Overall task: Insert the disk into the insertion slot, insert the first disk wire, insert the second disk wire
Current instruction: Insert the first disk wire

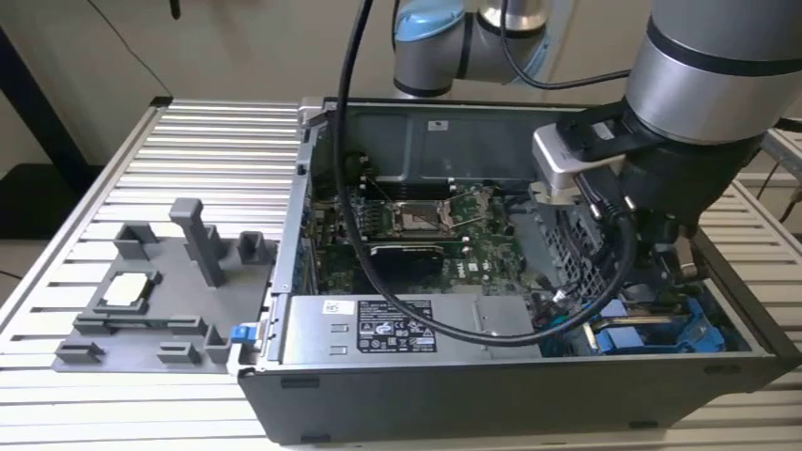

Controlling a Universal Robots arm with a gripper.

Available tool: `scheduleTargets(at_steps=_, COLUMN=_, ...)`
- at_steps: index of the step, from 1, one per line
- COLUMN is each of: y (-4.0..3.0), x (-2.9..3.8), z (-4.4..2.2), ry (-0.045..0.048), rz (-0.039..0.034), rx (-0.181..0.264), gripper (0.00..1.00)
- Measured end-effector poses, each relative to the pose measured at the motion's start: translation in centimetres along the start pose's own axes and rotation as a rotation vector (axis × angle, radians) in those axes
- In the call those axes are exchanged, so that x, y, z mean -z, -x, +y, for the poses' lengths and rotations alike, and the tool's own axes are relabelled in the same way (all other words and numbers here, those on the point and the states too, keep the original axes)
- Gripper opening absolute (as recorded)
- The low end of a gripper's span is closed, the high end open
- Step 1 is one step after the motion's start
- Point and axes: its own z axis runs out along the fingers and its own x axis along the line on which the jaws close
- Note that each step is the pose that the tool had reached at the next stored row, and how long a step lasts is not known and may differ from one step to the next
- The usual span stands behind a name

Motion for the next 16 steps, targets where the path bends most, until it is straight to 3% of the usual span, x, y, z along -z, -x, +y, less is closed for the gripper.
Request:
scheduleTargets(at_steps=9, y=-1.61, x=-0.11, z=-0.94, ry=0.0065, rz=0.0090, rx=0.001, gripper=0.16)
scheduleTargets(at_steps=16, y=-2.05, x=-0.94, z=-2.76, ry=0.0167, rz=0.0124, rx=0.001, gripper=0.16)
